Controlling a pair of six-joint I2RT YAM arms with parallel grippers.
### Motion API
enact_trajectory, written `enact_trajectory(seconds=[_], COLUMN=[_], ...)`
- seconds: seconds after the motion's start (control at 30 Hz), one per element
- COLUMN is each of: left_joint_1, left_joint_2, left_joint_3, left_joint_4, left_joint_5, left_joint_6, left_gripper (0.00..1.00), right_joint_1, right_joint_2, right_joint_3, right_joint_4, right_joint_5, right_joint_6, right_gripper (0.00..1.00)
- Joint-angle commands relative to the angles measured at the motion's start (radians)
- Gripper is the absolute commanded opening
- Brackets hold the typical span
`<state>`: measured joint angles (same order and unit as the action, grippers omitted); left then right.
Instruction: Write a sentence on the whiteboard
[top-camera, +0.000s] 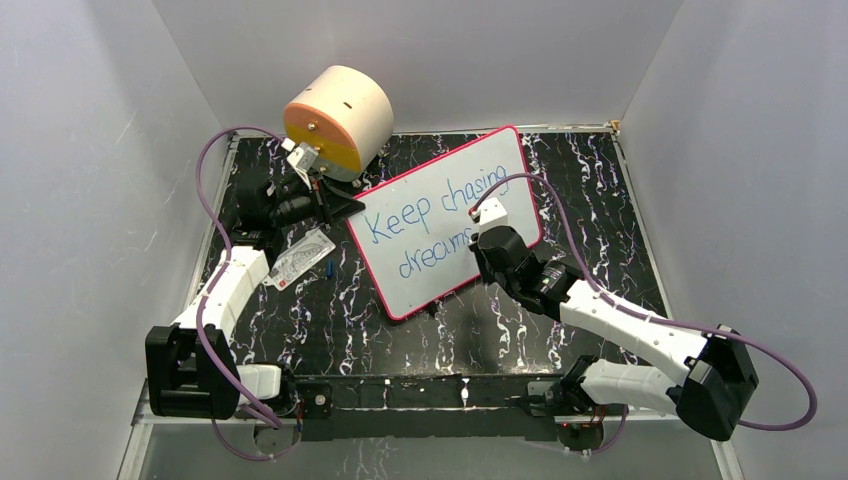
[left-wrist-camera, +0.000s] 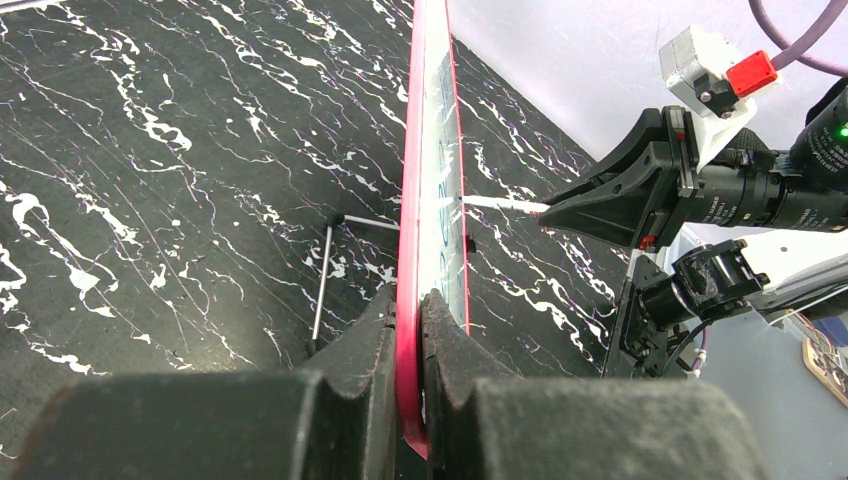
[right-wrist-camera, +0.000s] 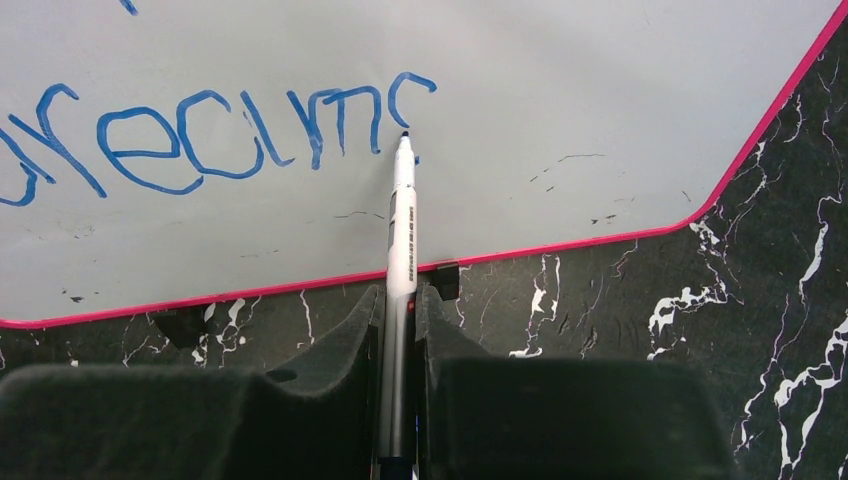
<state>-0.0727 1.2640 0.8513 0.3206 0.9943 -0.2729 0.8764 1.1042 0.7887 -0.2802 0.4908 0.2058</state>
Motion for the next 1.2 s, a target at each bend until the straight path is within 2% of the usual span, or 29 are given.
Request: enact_trajectory(seconds=[0.0, 0.8, 1.17], left_joint_1=[-0.030, -0.029, -0.029], left_joint_2=[0.016, 0.017, 0.020], left_joint_3=[-0.019, -0.018, -0.018], left_joint_4=[-0.080, -0.078, -0.078], left_joint_5=[-0.015, -0.015, -0.016], left_joint_6=[0.102, 0.101, 0.100], left_gripper=[0.00, 0.00, 0.00], right_joint_1=[-0.001, -0.005, -0.005], right_joint_2=[-0.003, 0.027, 0.020], right_joint_3=[0.041, 0.019, -0.001], right_joint_4=[0.065, 0.023, -0.018], right_joint_5=[0.009, 0.049, 0.004], right_joint_6=[-0.009, 0.010, 0.032], right_gripper=[0.00, 0.00, 0.00])
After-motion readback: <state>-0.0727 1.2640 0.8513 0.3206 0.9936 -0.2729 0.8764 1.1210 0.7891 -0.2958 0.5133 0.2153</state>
